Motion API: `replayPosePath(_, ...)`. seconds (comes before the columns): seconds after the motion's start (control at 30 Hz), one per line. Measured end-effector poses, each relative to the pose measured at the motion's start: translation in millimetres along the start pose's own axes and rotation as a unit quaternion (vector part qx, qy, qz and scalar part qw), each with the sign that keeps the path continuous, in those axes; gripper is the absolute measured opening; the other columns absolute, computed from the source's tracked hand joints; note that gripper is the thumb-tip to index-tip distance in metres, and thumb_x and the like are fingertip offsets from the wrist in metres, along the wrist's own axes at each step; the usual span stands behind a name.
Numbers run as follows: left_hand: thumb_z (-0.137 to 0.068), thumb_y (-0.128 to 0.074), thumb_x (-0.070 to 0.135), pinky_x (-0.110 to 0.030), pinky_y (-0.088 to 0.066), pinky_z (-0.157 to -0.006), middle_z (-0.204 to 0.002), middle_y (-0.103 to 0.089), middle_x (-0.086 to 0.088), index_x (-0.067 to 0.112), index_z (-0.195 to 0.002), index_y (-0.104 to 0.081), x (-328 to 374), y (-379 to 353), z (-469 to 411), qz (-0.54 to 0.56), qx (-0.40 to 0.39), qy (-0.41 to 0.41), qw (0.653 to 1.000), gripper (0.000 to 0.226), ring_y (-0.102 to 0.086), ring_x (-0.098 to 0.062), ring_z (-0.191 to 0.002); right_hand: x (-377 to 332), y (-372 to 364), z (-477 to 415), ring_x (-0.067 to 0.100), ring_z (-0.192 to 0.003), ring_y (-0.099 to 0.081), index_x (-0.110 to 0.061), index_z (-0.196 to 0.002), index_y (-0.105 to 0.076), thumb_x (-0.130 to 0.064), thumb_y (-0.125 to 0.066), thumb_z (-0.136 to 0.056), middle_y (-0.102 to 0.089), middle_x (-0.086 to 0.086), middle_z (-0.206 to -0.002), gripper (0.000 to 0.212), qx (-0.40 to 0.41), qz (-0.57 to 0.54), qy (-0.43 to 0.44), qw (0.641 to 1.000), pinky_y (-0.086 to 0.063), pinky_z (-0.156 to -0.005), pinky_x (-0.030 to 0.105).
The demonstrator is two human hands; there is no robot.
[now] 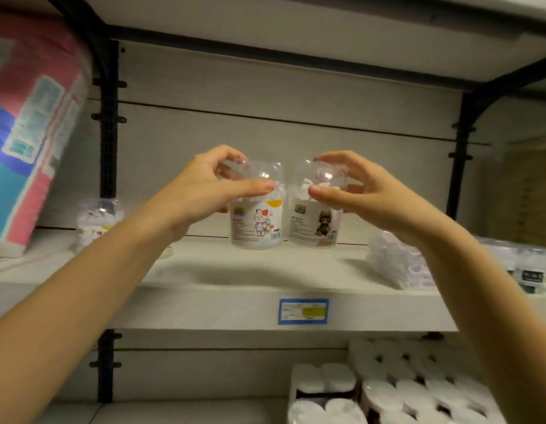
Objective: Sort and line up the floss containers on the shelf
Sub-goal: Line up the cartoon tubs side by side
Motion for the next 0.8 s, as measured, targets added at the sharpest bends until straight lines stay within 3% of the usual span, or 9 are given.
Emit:
replayPosePath(0.1,-0.067,-0.077,0.034,-0.041,-0.053,-0.086,-0.105,-0.058,-0.004,0.020,-0.109,-0.055,-15.0,-33.9,-16.6,-0.006,0.004,0.023,1.000,0.049,-0.060,-0.022,-0.101,34.5,8.9,-10.9,0.012,-0.104,-0.059,-0.035,-0.125,-0.045,-0.044,-0.067,-0.072,-0.050,-0.006,-0.128,0.058,-0.017,0.008,-0.028,0.999,-0.053,-0.088,0.033)
replayPosePath(0.2,-0.067,-0.078,0.036,-0.041,-0.052,-0.088,-0.109,-0.058,-0.005,0.023,-0.108,-0.054,-41.0,-61.7,-25.7,-0.020,-0.010,0.055,0.998,0.049,-0.059,-0.022,-0.101,70.8,3.0,-14.5,0.018,-0.107,-0.057,-0.027,-0.130,-0.041,-0.031,-0.065,-0.081,-0.049,0.003,-0.134,0.054,-0.047,-0.003,-0.066,0.997,-0.051,-0.087,0.032)
replayPosePath(0.27,-0.067,-0.077,0.037,-0.037,-0.052,-0.086,-0.113,-0.057,-0.005,0.024,-0.111,-0.053,-55.2,-72.6,-26.7,-0.029,-0.027,0.080,0.996,0.052,-0.058,-0.020,-0.100,89.6,-3.4,-12.7,0.020,-0.110,-0.055,-0.026,-0.133,-0.039,-0.029,-0.064,-0.084,-0.047,0.006,-0.137,0.055,-0.062,-0.007,-0.081,0.995,-0.050,-0.090,0.035)
replayPosePath(0.37,-0.066,-0.076,0.041,-0.043,-0.049,-0.094,-0.117,-0.056,-0.004,0.026,-0.117,-0.051,-67.4,-78.6,-25.6,-0.050,-0.049,0.100,0.992,0.059,-0.057,-0.021,-0.106,108.2,-11.3,-9.2,0.019,-0.110,-0.056,-0.027,-0.133,-0.038,-0.030,-0.063,-0.084,-0.045,0.006,-0.138,0.055,-0.080,-0.014,-0.093,0.992,-0.049,-0.092,0.035)
replayPosePath(0.47,-0.069,-0.071,0.046,-0.036,-0.047,-0.093,-0.124,-0.055,0.000,0.027,-0.124,-0.047,-69.0,-78.9,-24.9,-0.096,-0.065,0.082,0.990,0.063,-0.055,-0.018,-0.109,113.7,-13.1,-7.1,0.017,-0.113,-0.053,-0.029,-0.134,-0.036,-0.033,-0.062,-0.085,-0.042,0.003,-0.142,0.056,-0.077,-0.020,-0.083,0.993,-0.048,-0.094,0.035)
replayPosePath(0.6,-0.079,-0.062,0.049,-0.031,-0.042,-0.098,-0.140,-0.044,0.007,0.032,-0.136,-0.038,-60.1,-71.7,-24.5,-0.221,-0.072,0.008,0.973,0.064,-0.047,-0.011,-0.119,110.0,-6.5,-5.1,0.016,-0.121,-0.046,-0.033,-0.140,-0.034,-0.047,-0.053,-0.085,-0.032,-0.005,-0.146,0.059,-0.058,0.134,-0.033,0.989,-0.044,-0.101,0.037)
replayPosePath(0.8,-0.077,-0.070,0.035,-0.035,-0.049,-0.093,-0.126,-0.055,0.005,0.029,-0.128,-0.051,-54.6,-65.7,-29.9,-0.264,-0.091,-0.022,0.960,0.055,-0.056,-0.012,-0.107,104.1,-4.5,-16.2,0.016,-0.111,-0.056,-0.030,-0.133,-0.042,-0.044,-0.059,-0.084,-0.049,-0.002,-0.138,0.054,-0.047,0.215,-0.005,0.975,-0.047,-0.090,0.030)
Point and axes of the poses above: each hand's wrist, its own z-axis away from the middle knuckle, its own y-axis out of the back of the hand, x = y × z, the point moved 3 cm from there along -z, towards the middle knuckle
